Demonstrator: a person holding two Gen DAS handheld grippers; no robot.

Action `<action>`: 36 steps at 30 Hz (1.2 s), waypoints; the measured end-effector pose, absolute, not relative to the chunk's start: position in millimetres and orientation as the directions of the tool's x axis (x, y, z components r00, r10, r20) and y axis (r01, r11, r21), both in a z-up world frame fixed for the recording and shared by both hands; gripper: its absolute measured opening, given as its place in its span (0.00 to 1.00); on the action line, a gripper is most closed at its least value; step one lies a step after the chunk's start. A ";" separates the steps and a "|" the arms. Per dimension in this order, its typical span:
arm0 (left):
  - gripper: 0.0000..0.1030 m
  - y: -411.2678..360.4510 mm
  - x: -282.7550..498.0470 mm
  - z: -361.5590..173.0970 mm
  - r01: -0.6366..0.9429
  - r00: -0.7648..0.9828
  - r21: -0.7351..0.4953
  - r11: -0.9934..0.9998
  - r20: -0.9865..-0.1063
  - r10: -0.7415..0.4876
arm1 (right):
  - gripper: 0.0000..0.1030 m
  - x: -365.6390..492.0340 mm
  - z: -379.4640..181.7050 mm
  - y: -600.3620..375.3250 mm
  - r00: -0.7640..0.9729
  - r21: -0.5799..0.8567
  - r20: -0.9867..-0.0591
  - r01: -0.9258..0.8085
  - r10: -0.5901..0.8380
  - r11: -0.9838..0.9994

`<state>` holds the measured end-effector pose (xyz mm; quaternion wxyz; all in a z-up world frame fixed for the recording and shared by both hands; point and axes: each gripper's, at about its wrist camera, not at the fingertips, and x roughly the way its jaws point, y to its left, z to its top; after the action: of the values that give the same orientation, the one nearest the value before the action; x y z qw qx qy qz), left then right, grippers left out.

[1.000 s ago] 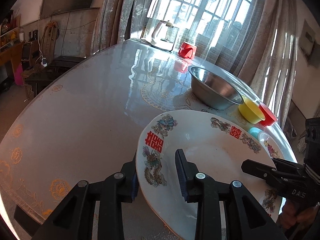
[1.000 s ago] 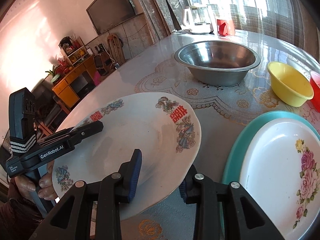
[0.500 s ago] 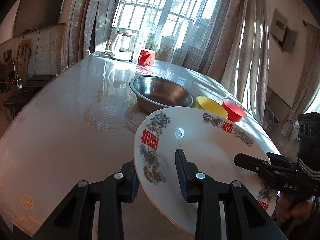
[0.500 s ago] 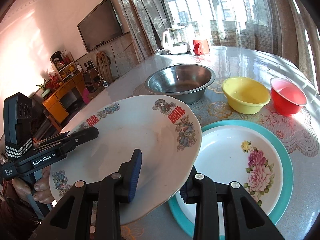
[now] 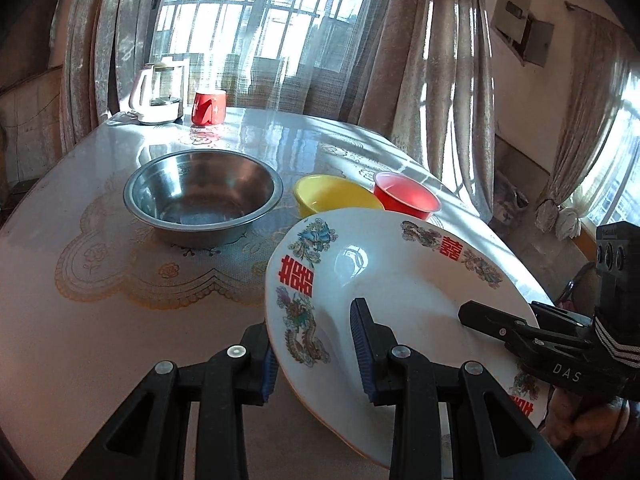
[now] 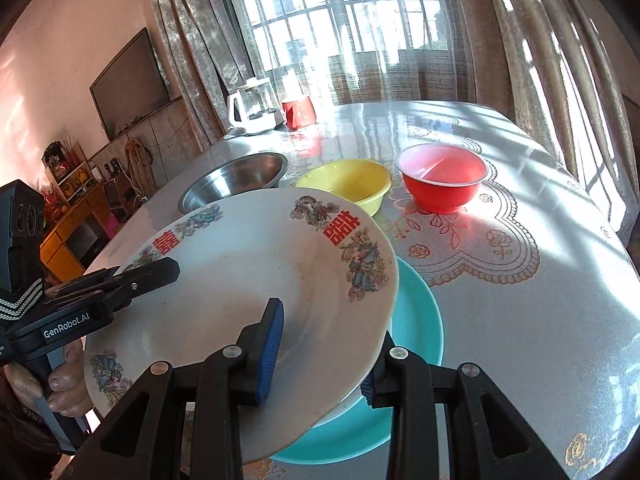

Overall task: Organize plates and bowls
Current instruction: 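Carry the double-happiness plate over the rose-print plate and lower it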

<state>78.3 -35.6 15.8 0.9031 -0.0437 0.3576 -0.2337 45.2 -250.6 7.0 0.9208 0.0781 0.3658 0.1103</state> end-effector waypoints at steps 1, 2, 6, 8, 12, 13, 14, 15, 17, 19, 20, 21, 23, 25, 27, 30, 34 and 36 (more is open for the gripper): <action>0.31 -38.3 79.1 14.2 0.393 0.632 -0.241 0.887 -0.630 -0.451 | 0.32 44.6 4.7 -253.8 0.707 0.226 -0.660 -0.138 0.255 0.964; 0.31 -40.7 80.4 12.1 0.394 0.628 -0.239 0.887 -0.634 -0.450 | 0.32 46.5 3.0 -256.1 0.706 0.229 -0.661 -0.131 0.253 0.965; 0.31 -46.4 83.5 1.0 0.395 0.609 -0.232 0.889 -0.658 -0.442 | 0.32 50.5 -7.0 -261.9 0.697 0.232 -0.675 -0.110 0.241 0.966; 0.31 -46.1 83.3 -5.6 0.391 0.598 -0.234 0.890 -0.671 -0.439 | 0.32 50.5 -12.4 -262.6 0.690 0.229 -0.684 -0.106 0.237 0.968; 0.31 -46.9 81.9 -16.8 0.385 0.582 -0.227 0.895 -0.692 -0.426 | 0.32 50.8 -20.0 -261.3 0.678 0.206 -0.702 -0.098 0.217 0.974; 0.31 -46.0 81.0 -19.0 0.384 0.579 -0.228 0.895 -0.695 -0.426 | 0.32 51.6 -22.8 -261.5 0.672 0.208 -0.707 -0.099 0.220 0.973; 0.31 -45.4 80.7 -21.1 0.383 0.576 -0.227 0.895 -0.699 -0.424 | 0.32 50.5 -24.2 -260.8 0.673 0.203 -0.707 -0.103 0.219 0.974; 0.31 -45.6 80.4 -22.7 0.384 0.574 -0.226 0.895 -0.702 -0.423 | 0.32 49.3 -24.9 -260.2 0.675 0.198 -0.705 -0.106 0.217 0.974; 0.31 -48.3 78.7 -25.6 0.384 0.572 -0.213 0.898 -0.708 -0.413 | 0.32 49.7 -26.6 -261.3 0.673 0.199 -0.707 -0.102 0.215 0.975; 0.32 -50.9 75.0 -26.3 0.387 0.590 -0.185 0.903 -0.703 -0.397 | 0.32 50.9 -27.0 -263.4 0.673 0.204 -0.707 -0.099 0.216 0.974; 0.32 -49.6 75.5 -26.4 0.385 0.588 -0.190 0.903 -0.703 -0.399 | 0.32 50.9 -26.8 -263.3 0.673 0.200 -0.708 -0.098 0.213 0.975; 0.32 -48.4 75.9 -26.6 0.383 0.585 -0.199 0.902 -0.704 -0.403 | 0.32 51.0 -26.9 -263.5 0.674 0.201 -0.708 -0.097 0.213 0.975; 0.32 -47.8 75.2 -26.7 0.382 0.585 -0.197 0.903 -0.705 -0.402 | 0.32 51.4 -26.5 -263.8 0.672 0.205 -0.710 -0.093 0.213 0.974; 0.32 -48.6 73.7 -26.7 0.381 0.588 -0.187 0.905 -0.706 -0.394 | 0.32 51.6 -25.8 -263.8 0.668 0.206 -0.714 -0.086 0.210 0.975; 0.32 -48.6 72.9 -26.5 0.378 0.589 -0.188 0.906 -0.707 -0.393 | 0.33 51.0 -25.0 -264.6 0.667 0.206 -0.716 -0.078 0.205 0.975; 0.32 -49.0 72.1 -26.2 0.377 0.589 -0.188 0.907 -0.707 -0.391 | 0.33 47.8 -21.0 -269.0 0.677 0.207 -0.710 -0.063 0.194 0.976; 0.32 -49.4 71.5 -26.0 0.368 0.593 -0.186 0.911 -0.708 -0.384 | 0.33 43.0 -19.3 -278.3 0.691 0.209 -0.700 -0.044 0.181 0.977; 0.32 -49.8 71.2 -26.0 0.367 0.596 -0.182 0.912 -0.707 -0.381 | 0.33 41.2 -19.5 -278.2 0.700 0.201 -0.692 -0.047 0.176 0.978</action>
<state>71.2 -49.8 -26.0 0.8933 -0.0088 0.3977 -0.2093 41.2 -278.2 -19.5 0.9180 0.0842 0.3827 0.0609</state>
